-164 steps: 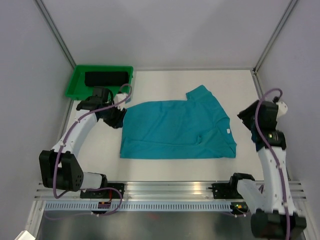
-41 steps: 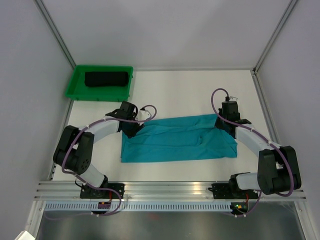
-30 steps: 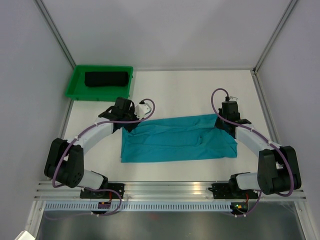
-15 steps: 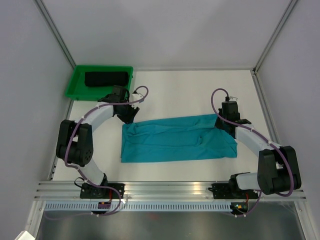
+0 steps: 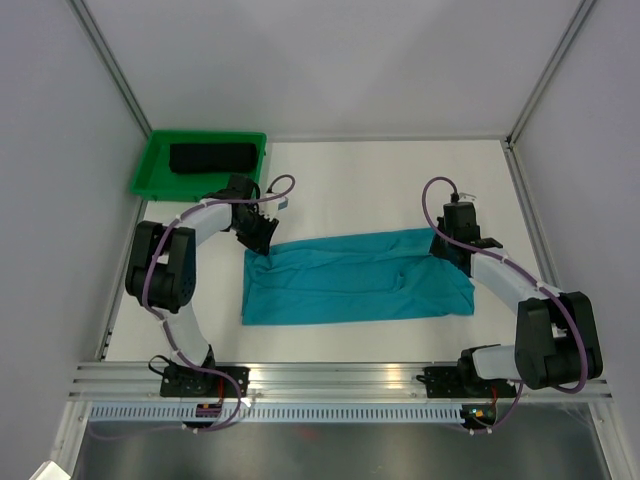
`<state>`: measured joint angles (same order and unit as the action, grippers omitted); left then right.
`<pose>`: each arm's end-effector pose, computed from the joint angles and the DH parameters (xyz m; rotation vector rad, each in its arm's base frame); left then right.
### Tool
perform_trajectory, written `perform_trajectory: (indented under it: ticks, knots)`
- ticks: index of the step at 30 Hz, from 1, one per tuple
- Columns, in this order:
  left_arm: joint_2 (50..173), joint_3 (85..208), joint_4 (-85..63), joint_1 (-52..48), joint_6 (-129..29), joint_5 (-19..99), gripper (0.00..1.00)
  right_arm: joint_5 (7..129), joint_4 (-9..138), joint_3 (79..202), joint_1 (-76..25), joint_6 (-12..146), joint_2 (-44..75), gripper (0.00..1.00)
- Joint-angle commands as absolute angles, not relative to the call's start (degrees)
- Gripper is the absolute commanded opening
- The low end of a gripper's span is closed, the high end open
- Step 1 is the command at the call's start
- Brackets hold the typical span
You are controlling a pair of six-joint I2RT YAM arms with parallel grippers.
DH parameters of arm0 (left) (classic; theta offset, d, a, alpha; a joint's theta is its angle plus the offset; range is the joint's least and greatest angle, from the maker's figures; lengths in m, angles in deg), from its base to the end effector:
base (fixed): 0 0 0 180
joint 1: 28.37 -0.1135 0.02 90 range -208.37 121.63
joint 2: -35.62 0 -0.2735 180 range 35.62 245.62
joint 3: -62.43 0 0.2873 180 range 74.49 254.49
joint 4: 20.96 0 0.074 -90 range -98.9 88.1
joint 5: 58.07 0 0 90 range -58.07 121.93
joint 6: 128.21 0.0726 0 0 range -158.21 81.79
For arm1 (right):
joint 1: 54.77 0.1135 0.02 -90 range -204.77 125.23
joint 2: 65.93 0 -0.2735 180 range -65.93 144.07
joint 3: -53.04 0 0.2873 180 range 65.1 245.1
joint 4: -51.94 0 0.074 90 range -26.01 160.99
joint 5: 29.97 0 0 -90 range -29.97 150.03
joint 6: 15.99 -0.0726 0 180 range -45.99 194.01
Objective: Roll the t-shirts
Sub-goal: Fold the tshirt
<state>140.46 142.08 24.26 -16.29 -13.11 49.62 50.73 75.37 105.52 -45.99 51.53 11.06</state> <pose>0.3846 -0.1049 0.1207 0.9451 2.5784 -0.3707 0.3155 0.0369 0.1527 0.3597 2.3667 0.0604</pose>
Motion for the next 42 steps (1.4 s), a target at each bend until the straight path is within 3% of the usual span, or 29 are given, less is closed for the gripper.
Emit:
perform_trajectory:
  ticks: [1, 4, 14, 18, 19, 20, 25, 30, 42]
  knots:
    - [140.74, 144.53, 25.72, -16.24, -15.45, 52.92, 0.38, 49.04, 75.15, 106.67, -45.89, 52.30, 11.15, 0.03]
    - [139.87, 144.45, 26.51, -16.24, -15.80, 55.38, 0.34, 48.52, 75.41, 106.75, -45.89, 52.48, 11.15, 0.03]
    - [139.86, 144.62, 28.19, -16.24, -15.80, 56.80, 0.33, 48.07, 75.85, 106.93, -45.89, 52.57, 11.24, 0.03]
    - [139.77, 144.97, 28.27, -16.24, -16.15, 57.24, 0.14, 48.16, 75.59, 106.93, -45.89, 52.48, 11.24, 0.03]
    - [139.51, 145.15, 28.27, -16.24, -16.15, 57.76, 0.04, 48.16, 75.76, 106.93, -45.89, 52.39, 11.06, 0.03]
    - [139.16, 145.24, 28.19, -16.24, -16.15, 57.85, 0.02, 48.34, 75.68, 107.11, -45.89, 52.39, 11.06, 0.03]
    - [133.10, 144.37, 24.34, -16.85, -16.76, 55.05, 0.02, 47.90, 76.55, 109.03, -45.89, 52.92, 10.19, 0.01]
    - [128.35, 144.09, 18.69, -17.65, -17.74, 45.12, 0.02, 47.73, 76.38, 113.51, -46.06, 54.24, 11.06, 0.00]
    - [125.09, 148.66, 17.82, -18.26, -15.36, 45.02, 0.02, 42.89, 80.86, 120.55, -46.50, 55.55, 10.45, 0.00]
